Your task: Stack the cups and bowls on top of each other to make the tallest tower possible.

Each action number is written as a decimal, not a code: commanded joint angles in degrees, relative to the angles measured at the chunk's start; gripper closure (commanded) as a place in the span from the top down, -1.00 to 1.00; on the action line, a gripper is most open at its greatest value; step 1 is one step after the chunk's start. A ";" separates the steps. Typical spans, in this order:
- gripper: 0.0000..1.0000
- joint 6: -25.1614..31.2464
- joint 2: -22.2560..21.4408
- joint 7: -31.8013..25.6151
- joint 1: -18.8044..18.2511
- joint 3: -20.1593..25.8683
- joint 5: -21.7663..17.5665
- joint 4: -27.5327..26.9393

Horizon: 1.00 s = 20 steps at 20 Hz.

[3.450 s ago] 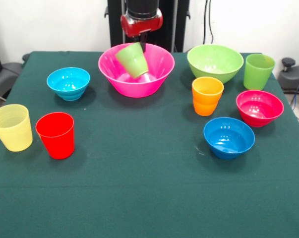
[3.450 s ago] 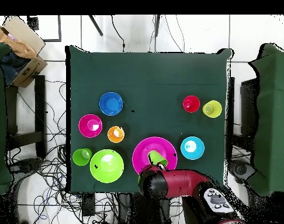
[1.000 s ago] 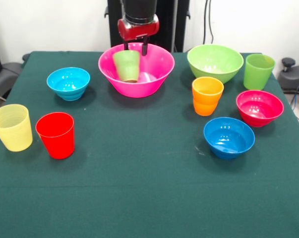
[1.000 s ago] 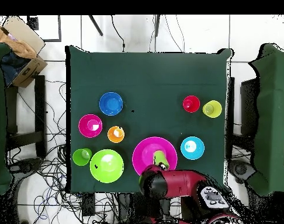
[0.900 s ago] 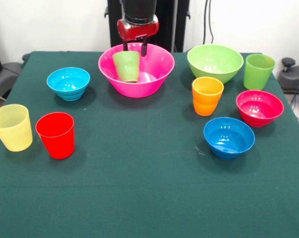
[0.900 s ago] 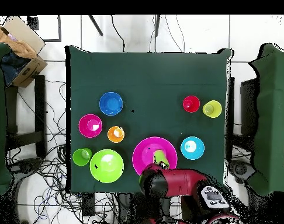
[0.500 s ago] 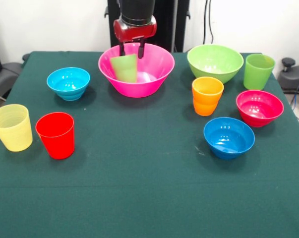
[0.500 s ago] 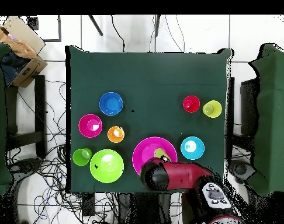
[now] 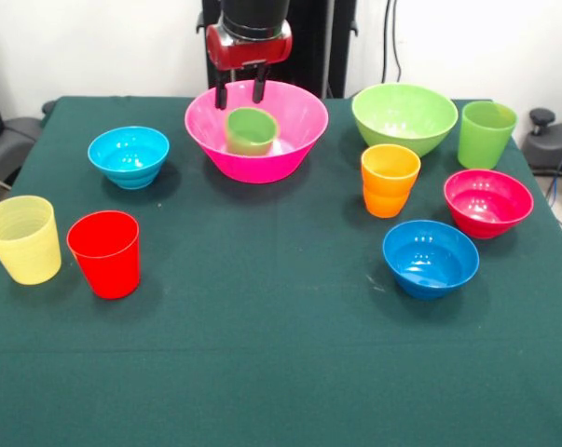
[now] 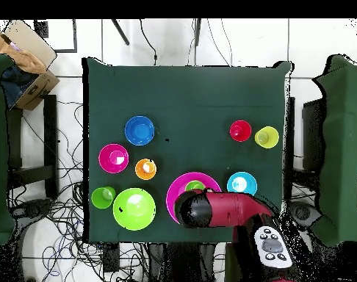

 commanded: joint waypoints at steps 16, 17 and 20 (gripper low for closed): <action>1.00 10.71 -7.97 -2.71 0.22 4.88 -0.51 -3.09; 1.00 12.43 -9.39 -3.97 -0.04 4.86 -0.42 -3.31; 1.00 16.39 -12.76 -5.42 0.10 4.64 -0.09 -3.84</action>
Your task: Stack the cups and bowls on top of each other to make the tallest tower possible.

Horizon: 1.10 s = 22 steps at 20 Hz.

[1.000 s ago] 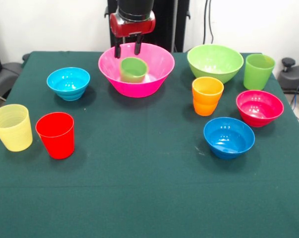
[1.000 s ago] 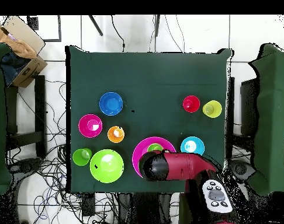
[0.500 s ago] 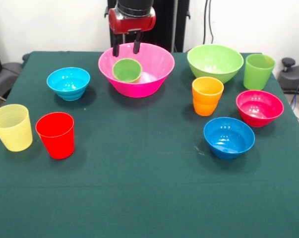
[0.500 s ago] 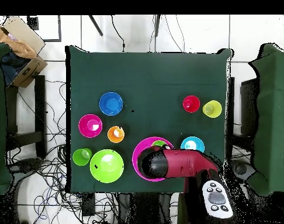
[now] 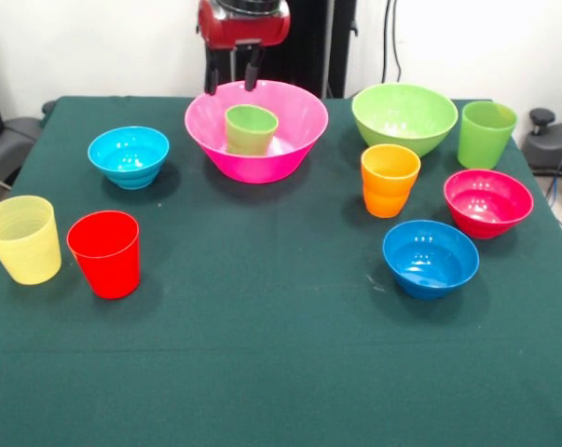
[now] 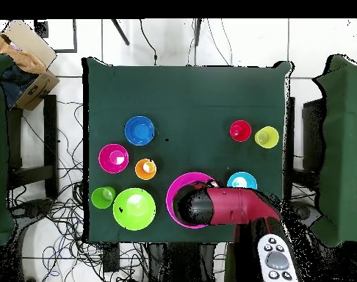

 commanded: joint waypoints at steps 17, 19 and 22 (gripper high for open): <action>1.00 10.53 -11.94 4.02 -0.23 9.70 16.38 15.85; 1.00 6.23 -11.45 6.10 1.09 9.08 16.02 17.93; 1.00 1.08 -10.80 7.93 2.28 8.71 15.90 20.21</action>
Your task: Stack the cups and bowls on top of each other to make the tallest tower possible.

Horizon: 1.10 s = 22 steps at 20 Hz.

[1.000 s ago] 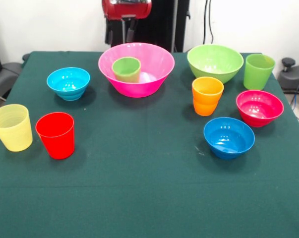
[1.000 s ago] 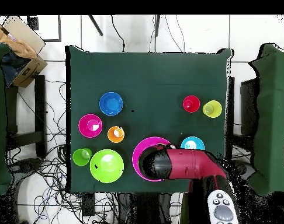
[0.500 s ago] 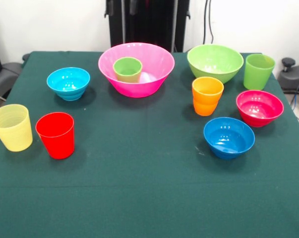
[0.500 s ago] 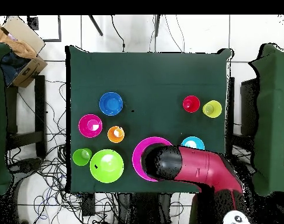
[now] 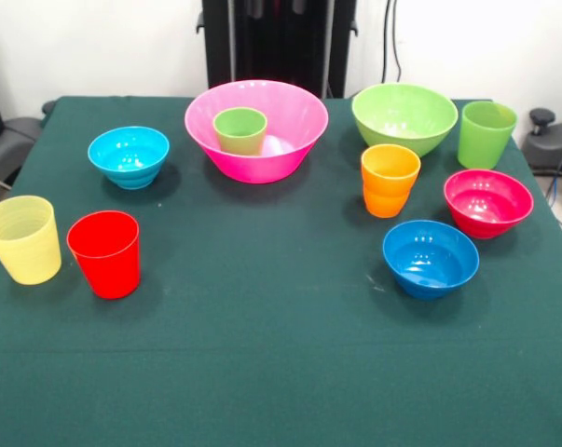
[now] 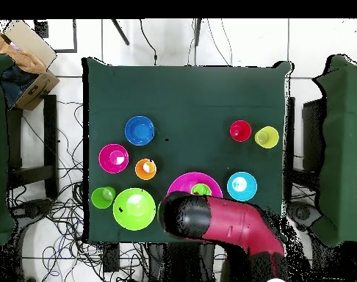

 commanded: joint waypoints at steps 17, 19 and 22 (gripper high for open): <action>1.00 -23.98 10.57 9.71 7.64 1.44 -2.86 11.54; 1.00 -26.08 11.94 9.51 7.38 1.31 -3.33 11.60; 1.00 -27.63 13.53 9.49 7.81 0.56 -3.87 11.16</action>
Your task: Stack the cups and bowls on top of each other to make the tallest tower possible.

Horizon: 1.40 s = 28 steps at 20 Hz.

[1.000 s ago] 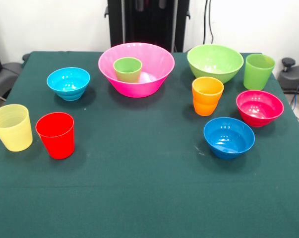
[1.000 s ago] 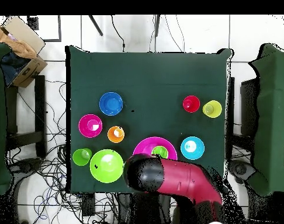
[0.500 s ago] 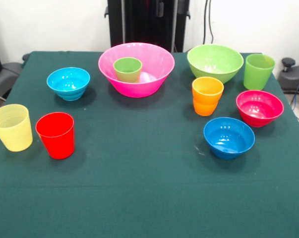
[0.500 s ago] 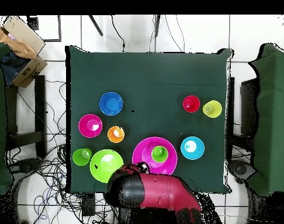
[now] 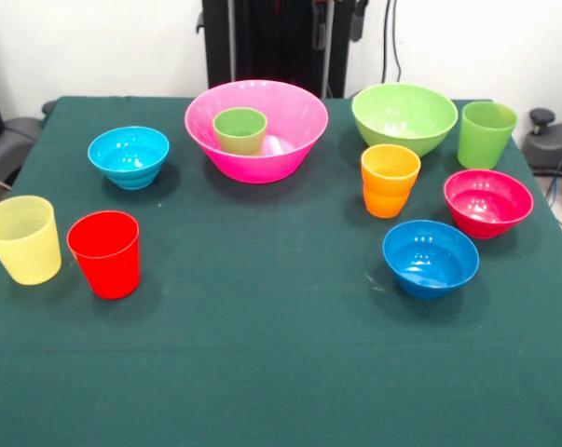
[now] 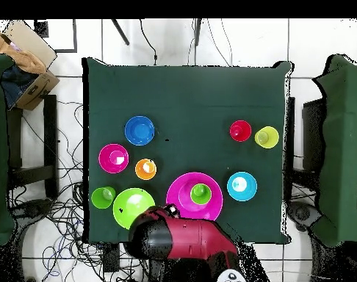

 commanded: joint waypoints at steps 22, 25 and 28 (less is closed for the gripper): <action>1.00 -12.29 17.33 10.11 1.81 1.40 -1.86 -1.14; 1.00 -11.93 18.37 10.35 2.85 0.84 -1.46 -1.97; 1.00 -11.90 19.39 10.77 4.04 0.06 -1.06 -2.55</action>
